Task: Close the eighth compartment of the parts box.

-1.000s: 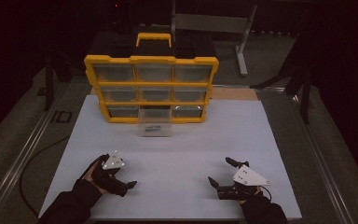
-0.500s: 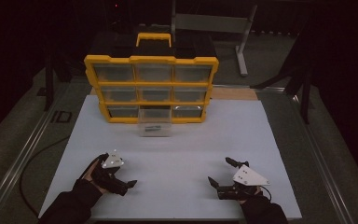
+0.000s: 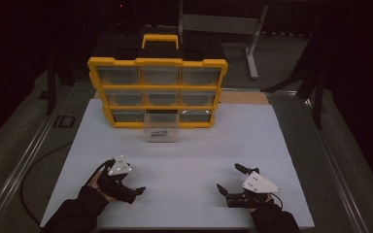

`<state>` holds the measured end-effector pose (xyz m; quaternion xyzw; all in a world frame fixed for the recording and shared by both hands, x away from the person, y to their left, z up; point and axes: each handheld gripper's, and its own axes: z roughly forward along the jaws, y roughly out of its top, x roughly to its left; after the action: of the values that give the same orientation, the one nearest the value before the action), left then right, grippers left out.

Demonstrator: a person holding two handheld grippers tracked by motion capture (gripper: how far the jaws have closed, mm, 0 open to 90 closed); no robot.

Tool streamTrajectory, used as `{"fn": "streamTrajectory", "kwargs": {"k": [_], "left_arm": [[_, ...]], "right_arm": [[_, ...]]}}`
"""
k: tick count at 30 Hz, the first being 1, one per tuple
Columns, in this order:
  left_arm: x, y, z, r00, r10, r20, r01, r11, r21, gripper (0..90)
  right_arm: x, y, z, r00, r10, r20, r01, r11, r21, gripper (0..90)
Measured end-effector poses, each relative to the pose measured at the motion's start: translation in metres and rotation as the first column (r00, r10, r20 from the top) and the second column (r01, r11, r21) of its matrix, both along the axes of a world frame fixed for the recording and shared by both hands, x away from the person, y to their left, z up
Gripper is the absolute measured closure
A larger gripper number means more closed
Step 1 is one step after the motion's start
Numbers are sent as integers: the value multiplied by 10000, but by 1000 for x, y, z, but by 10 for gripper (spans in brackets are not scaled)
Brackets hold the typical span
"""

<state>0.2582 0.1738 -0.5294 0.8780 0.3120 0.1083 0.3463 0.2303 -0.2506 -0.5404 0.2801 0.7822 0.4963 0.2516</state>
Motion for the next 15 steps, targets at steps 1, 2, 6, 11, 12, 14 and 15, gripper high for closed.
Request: {"fn": "streamTrajectory", "kwargs": {"k": [1, 2, 6, 11, 12, 14, 15], "left_arm": [[0, -2, 1, 10000, 94, 28, -94, 10000, 15, 2], [1, -2, 2, 9999, 86, 52, -86, 10000, -18, 2], [3, -6, 7, 9994, 313, 112, -313, 9995, -47, 2], [6, -15, 9, 9983, 448, 382, -458, 9986, 275, 2], [6, -17, 9, 9980, 480, 416, -493, 9983, 310, 2], [7, -21, 9, 9973, 574, 448, -584, 9980, 223, 2], [8, -24, 9, 9973, 601, 433, -611, 9979, 227, 2]], "right_arm": [[0, 0, 0, 10000, -10, 2, 10, 10000, 5, 86], [0, 0, 0, 10000, -24, 14, 24, 10000, -3, 86], [0, 0, 0, 10000, -20, 23, 20, 10000, -23, 86], [0, 0, 0, 10000, -32, 28, 32, 10000, -16, 86], [0, 0, 0, 10000, -35, 30, 35, 10000, -5, 86], [-1, 0, 1, 10000, -53, 17, 53, 10000, -2, 86], [-1, 0, 1, 10000, -50, 14, 50, 10000, 10, 86]]}}
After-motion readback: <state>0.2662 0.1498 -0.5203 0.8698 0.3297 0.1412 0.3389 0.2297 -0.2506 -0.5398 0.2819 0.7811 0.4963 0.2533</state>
